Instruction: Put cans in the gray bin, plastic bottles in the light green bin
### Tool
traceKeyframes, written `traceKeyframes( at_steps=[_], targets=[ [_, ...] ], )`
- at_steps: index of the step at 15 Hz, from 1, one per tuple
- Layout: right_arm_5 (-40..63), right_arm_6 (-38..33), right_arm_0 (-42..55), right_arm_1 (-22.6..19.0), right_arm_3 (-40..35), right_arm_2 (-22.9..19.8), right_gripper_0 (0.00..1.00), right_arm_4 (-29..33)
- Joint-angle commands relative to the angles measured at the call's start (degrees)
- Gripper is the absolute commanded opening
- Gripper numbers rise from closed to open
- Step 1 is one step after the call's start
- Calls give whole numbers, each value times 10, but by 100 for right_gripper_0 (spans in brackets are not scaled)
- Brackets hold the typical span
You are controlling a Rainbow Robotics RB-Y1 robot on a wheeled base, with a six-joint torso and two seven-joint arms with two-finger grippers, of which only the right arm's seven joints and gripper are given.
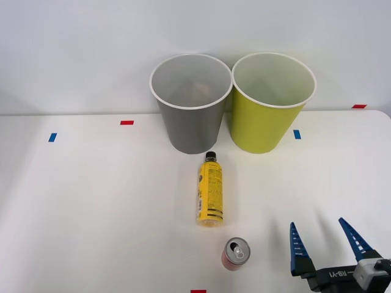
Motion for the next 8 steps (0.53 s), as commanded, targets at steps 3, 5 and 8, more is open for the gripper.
traceKeyframes(
  at_steps=[3,5,8],
  targets=[
    [-71,57,-5,-10,39,12,100,-28],
    [-83,124,3,-26,39,27,100,-83],
    [-109,149,38,-31,39,36,100,-105]
  ],
)
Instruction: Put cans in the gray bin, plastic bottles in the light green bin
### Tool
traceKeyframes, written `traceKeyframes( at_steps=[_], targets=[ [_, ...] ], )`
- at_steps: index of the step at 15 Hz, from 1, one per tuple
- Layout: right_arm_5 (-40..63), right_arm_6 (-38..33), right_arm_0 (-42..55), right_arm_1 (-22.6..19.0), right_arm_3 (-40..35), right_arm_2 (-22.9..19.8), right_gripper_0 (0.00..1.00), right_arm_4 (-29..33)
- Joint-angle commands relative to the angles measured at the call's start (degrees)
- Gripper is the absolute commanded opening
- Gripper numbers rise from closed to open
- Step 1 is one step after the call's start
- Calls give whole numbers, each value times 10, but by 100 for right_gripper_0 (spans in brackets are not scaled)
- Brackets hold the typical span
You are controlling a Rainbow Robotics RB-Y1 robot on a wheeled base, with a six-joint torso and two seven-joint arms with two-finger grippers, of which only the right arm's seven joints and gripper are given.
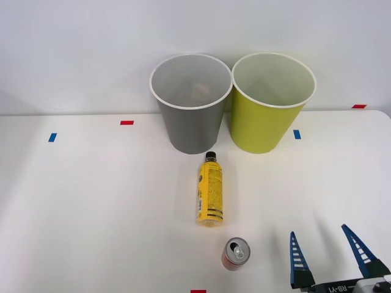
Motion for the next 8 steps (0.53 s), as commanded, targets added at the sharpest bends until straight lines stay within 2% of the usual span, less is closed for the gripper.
traceKeyframes(
  at_steps=[1,5,8],
  targets=[
    [-26,10,39,2,0,11,100,-8],
    [-31,16,64,25,3,19,100,-6],
    [-74,15,57,47,53,8,100,1]
  ],
)
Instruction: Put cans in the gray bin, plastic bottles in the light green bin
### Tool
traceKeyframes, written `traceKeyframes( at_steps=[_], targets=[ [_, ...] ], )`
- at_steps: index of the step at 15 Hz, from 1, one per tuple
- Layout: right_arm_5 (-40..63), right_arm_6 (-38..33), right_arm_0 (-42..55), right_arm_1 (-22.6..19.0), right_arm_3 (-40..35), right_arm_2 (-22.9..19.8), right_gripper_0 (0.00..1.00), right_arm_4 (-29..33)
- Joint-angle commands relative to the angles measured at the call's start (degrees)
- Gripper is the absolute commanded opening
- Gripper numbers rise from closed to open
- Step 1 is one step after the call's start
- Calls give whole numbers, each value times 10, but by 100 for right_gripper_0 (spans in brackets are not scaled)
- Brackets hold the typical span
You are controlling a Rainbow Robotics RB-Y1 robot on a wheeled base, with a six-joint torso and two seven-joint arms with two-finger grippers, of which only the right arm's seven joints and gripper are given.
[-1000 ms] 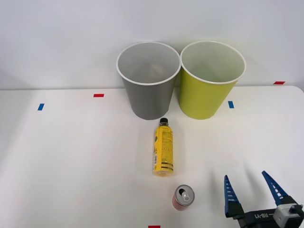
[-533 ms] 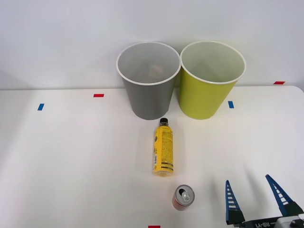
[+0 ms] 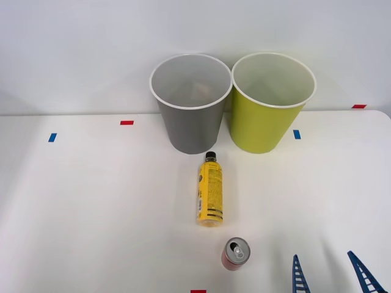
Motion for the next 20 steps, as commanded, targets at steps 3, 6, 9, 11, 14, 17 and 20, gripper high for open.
traceKeyframes(
  at_steps=[3,6,9,11,14,17,20],
  targets=[
    [-27,2,2,13,29,-9,100,9],
    [-27,2,-1,13,29,-10,100,14],
    [-27,2,-1,13,29,-10,100,14],
    [-27,2,-1,13,29,-10,100,14],
    [-27,2,-1,13,29,-10,100,14],
    [-27,2,-1,13,29,-10,100,14],
    [-27,2,-1,13,29,-10,100,14]
  ],
)
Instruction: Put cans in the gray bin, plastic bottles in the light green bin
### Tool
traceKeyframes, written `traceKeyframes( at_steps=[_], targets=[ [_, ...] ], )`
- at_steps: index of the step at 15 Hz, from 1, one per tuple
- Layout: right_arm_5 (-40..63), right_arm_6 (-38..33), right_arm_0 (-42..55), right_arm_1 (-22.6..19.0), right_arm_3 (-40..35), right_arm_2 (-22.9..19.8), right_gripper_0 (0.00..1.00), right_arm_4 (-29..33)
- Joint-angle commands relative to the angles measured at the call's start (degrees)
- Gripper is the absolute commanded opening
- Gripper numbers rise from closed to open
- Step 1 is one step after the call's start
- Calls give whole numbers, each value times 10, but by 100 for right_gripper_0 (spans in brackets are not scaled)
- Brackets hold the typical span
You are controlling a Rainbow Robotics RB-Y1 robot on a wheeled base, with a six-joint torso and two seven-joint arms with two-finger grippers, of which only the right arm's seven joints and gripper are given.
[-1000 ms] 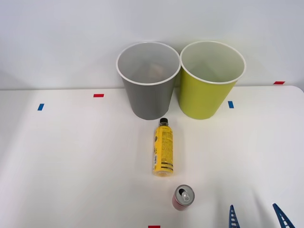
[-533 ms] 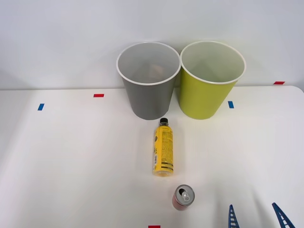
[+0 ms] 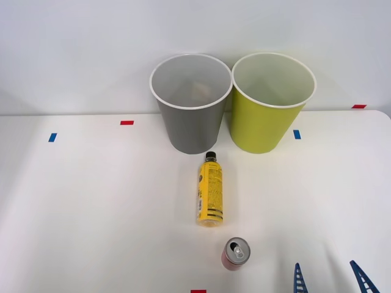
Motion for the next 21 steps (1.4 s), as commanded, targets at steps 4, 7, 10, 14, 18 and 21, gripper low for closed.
traceKeyframes(
  at_steps=[4,7,10,14,18,21],
  targets=[
    [0,0,0,0,0,0,100,0],
    [0,0,0,0,0,0,100,0],
    [0,0,0,0,0,0,100,0],
    [0,0,0,0,0,0,100,0],
    [0,0,0,0,0,0,100,0],
    [0,0,0,0,0,0,100,0]
  ],
)
